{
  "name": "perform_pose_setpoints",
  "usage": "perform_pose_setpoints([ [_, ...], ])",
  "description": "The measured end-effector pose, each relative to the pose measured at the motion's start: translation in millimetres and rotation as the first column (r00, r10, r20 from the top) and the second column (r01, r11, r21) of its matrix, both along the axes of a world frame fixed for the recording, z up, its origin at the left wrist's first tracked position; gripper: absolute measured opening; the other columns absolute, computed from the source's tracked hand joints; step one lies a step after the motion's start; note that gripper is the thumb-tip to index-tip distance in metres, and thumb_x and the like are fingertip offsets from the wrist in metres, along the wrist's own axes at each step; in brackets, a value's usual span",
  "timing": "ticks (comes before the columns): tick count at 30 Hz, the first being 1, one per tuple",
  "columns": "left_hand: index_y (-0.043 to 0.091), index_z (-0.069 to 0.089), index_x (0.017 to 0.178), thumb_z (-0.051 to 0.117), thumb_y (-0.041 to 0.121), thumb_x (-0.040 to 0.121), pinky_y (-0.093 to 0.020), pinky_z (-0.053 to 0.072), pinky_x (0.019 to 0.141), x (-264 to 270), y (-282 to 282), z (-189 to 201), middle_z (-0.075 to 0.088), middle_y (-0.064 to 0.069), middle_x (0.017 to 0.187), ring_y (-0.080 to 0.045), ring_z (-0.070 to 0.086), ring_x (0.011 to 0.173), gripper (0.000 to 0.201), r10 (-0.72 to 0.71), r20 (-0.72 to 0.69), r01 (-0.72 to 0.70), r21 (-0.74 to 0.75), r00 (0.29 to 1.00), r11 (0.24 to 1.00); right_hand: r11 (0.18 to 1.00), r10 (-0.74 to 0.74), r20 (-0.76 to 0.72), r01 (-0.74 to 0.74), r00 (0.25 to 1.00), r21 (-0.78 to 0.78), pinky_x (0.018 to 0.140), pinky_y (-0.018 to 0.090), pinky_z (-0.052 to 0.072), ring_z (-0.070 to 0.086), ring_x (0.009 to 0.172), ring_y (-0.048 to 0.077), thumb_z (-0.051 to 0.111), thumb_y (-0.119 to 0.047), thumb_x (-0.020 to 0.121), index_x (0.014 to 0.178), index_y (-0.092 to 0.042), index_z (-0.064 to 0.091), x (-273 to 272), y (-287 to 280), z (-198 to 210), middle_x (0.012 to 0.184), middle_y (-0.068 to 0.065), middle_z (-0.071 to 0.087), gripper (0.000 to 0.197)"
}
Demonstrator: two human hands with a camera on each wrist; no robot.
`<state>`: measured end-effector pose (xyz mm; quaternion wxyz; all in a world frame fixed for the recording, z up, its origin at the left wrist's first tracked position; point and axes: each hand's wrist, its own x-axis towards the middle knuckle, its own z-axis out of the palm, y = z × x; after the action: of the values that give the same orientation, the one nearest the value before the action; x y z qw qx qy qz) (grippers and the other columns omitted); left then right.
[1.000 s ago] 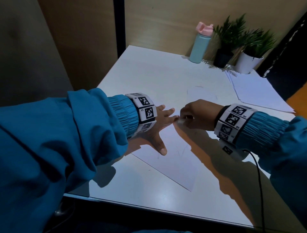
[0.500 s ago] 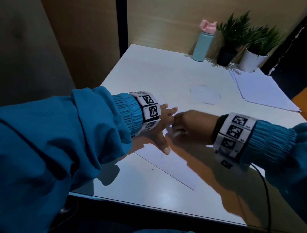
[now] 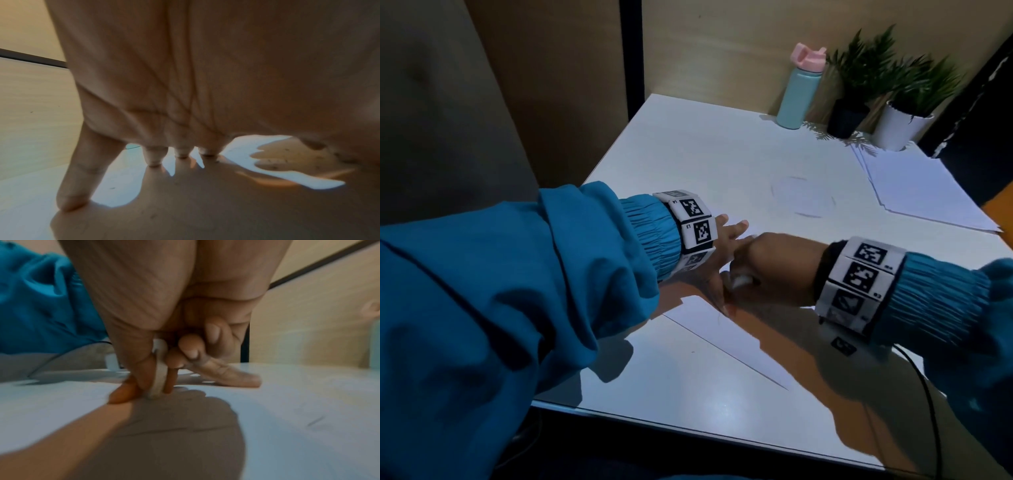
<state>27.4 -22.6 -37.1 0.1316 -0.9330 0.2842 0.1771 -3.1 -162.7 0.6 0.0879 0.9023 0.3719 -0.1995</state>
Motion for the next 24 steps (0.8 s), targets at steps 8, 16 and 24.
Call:
perform_pose_setpoints([
  [8,0.045,-0.017,0.15,0.031,0.101,0.054,-0.06,0.006,0.115,-1.1,0.8,-0.9,-0.01,-0.011,0.165,-0.041,0.001,0.149,0.121,0.046,-0.001,-0.045,-0.062,0.999,0.997,0.984,-0.174,0.142,0.178,0.974,-0.013,0.087,0.038,0.053,0.062,0.09,0.027,0.045,-0.035,0.09,0.083,-0.019,0.059,55.7,-18.1,-6.0,0.094,0.006,0.066,0.022],
  [16,0.04,-0.019,0.152,0.051,0.091,0.063,-0.058,0.01,0.116,-3.8,16.8,-0.1,-0.02,-0.002,0.163,-0.031,-0.01,0.151,0.125,0.058,-0.035,-0.057,0.025,0.998,0.998,0.983,-0.185,0.08,0.185,0.98,0.011,0.094,0.042,0.048,0.058,0.103,0.032,0.041,-0.023,0.096,0.119,-0.008,0.047,54.8,-29.0,-12.8,0.117,0.014,0.061,0.028],
  [24,0.046,-0.012,0.151,0.042,0.09,0.068,-0.059,0.009,0.116,-2.2,14.5,-2.5,-0.016,-0.008,0.164,-0.038,-0.007,0.15,0.109,0.043,-0.044,-0.044,-0.024,0.998,0.999,0.986,-0.169,0.043,0.169,0.985,0.004,0.088,0.036,0.049,0.062,0.096,0.025,0.041,-0.029,0.094,0.113,-0.016,0.057,44.4,-18.2,-5.1,0.105,0.006,0.067,0.027],
])
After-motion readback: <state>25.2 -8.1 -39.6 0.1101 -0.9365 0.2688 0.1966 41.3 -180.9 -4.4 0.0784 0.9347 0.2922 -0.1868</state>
